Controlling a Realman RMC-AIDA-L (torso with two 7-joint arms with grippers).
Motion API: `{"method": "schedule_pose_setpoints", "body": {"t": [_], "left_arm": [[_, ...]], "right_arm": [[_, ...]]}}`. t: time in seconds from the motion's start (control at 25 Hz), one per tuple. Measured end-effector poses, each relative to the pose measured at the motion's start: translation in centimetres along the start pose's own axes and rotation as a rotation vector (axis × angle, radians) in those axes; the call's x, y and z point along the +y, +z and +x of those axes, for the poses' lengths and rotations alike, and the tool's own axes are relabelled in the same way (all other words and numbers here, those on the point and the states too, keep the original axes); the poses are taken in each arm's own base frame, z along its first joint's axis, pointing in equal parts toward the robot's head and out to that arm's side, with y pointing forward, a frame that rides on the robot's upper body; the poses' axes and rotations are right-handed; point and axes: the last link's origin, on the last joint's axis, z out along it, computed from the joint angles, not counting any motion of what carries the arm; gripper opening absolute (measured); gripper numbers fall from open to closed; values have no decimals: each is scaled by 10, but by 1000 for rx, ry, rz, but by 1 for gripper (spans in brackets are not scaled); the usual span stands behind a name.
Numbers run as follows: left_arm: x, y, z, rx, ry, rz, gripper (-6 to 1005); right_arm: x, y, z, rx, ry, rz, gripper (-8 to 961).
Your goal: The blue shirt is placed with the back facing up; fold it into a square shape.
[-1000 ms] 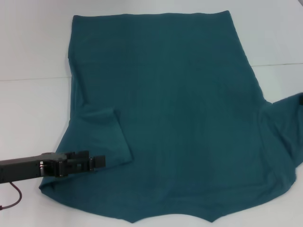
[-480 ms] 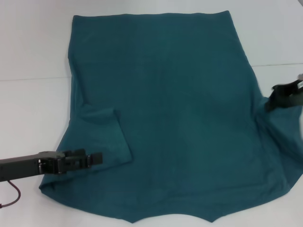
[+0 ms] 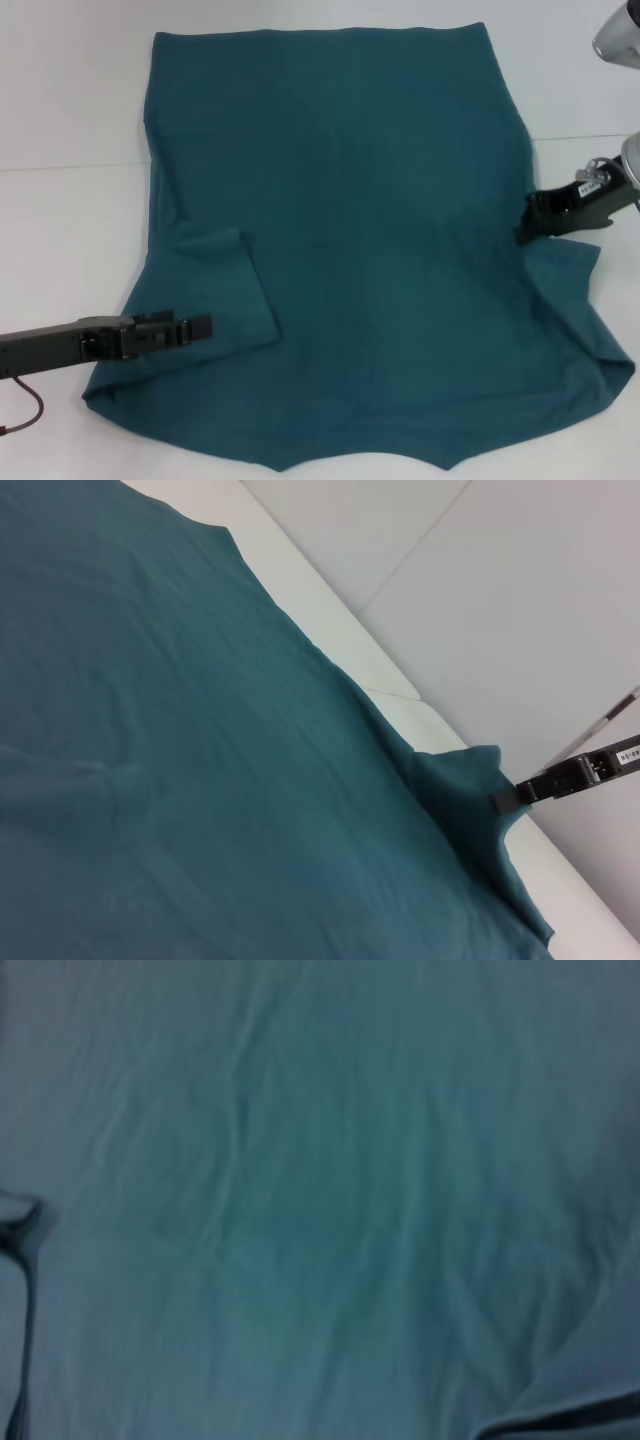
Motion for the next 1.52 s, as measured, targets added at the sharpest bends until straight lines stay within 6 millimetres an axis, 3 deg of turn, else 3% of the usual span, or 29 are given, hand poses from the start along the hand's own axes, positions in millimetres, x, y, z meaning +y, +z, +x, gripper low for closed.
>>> {"method": "schedule_pose_setpoints", "body": {"t": [0.4,1.08,1.32,1.52], "left_arm": [[-2,1,-1,4,-9,12,908],[-8,1,-4,9,-29,35,909],[-10,1,-6,7,-37,44,909],[-11,0,-8,7,-42,46,908]], "right_arm": [[14,7,-18,-78,7,18,11],[40,19,-23,-63,-93,14,37],[45,18,-24,-76,-93,-38,292],[50,13,-22,-108,-98,-177,386]]}}
